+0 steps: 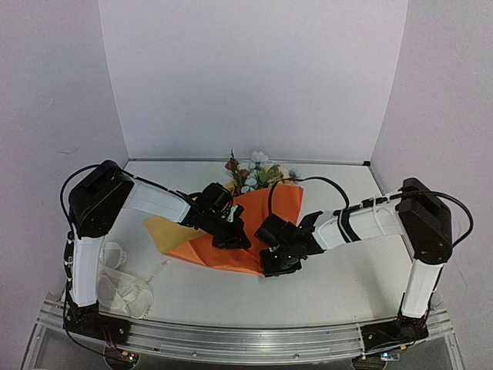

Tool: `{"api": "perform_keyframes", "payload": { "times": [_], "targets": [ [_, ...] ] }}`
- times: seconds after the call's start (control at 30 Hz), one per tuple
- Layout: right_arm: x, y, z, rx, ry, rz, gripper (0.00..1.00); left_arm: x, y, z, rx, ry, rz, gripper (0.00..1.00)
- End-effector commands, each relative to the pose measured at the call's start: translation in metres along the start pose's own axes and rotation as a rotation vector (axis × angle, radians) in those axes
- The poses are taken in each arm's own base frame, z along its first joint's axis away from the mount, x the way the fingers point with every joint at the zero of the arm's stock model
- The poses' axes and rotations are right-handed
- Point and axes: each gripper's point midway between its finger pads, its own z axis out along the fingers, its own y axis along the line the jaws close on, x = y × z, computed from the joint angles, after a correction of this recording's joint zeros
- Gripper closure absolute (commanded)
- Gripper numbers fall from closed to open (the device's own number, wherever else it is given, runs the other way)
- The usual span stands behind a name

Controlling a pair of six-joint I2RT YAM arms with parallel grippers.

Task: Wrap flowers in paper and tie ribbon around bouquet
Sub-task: Press the fold line of the 2/3-folded wrapping paper.

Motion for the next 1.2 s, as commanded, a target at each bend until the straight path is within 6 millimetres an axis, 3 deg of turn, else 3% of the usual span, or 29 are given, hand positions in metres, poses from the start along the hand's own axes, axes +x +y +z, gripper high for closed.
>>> {"api": "perform_keyframes", "payload": {
  "times": [0.0, 0.13, 0.23, 0.47, 0.7, 0.93, 1.03, 1.17],
  "targets": [
    [-0.016, 0.013, -0.027, -0.042, -0.039, -0.002, 0.57, 0.004, 0.029, 0.010, -0.106, 0.005, -0.009, 0.94],
    [-0.036, 0.023, -0.042, -0.059, -0.098, 0.014, 0.53, 0.002, 0.025, 0.009, -0.101, -0.004, -0.001, 0.94],
    [-0.046, 0.025, -0.041, -0.042, -0.124, 0.021, 0.53, 0.000, 0.020, 0.006, -0.089, -0.013, 0.007, 0.94],
    [-0.050, 0.025, -0.017, 0.015, -0.122, 0.023, 0.60, -0.006, 0.007, -0.002, -0.061, -0.041, 0.022, 0.94],
    [-0.040, 0.022, 0.008, 0.051, -0.077, 0.013, 0.63, -0.012, -0.008, -0.015, -0.032, -0.074, 0.034, 0.91],
    [-0.036, 0.014, 0.013, 0.082, -0.067, 0.014, 0.64, -0.021, -0.035, -0.058, 0.009, -0.167, 0.019, 0.80],
    [-0.037, 0.014, 0.009, 0.080, -0.073, 0.017, 0.64, -0.019, -0.025, -0.086, -0.009, -0.223, -0.046, 0.77],
    [-0.041, 0.017, -0.001, 0.063, -0.092, 0.008, 0.64, -0.005, 0.003, -0.121, -0.064, -0.286, -0.142, 0.72]
  ]
}}
